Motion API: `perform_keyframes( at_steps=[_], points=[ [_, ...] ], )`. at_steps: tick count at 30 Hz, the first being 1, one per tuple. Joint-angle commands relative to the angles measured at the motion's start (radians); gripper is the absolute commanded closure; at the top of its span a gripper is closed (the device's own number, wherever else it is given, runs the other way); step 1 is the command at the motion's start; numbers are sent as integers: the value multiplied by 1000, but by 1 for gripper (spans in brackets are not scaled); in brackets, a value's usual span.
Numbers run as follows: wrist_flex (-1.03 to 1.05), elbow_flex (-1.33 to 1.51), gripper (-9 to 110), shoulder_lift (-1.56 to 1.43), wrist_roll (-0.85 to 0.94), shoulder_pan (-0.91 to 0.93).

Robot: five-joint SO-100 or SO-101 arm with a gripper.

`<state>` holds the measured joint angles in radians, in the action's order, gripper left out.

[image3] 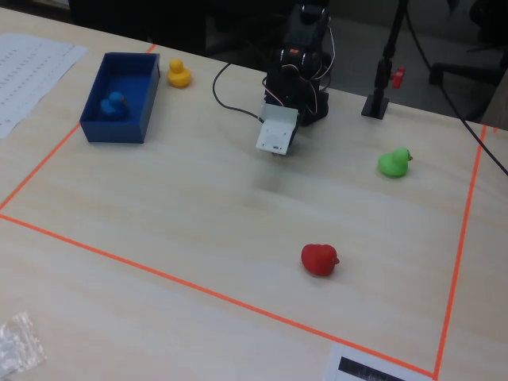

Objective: Grasp blue duck and put it into box.

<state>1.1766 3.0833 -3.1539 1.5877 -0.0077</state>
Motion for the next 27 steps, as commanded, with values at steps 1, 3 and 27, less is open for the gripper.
perform_keyframes(
  at_steps=[1, 3, 27],
  points=[
    [129, 2, 101, -64, 23, 14],
    [152, 8, 101, -94, 17, 15],
    [178, 15, 100, -158, 12, 37]
  ],
)
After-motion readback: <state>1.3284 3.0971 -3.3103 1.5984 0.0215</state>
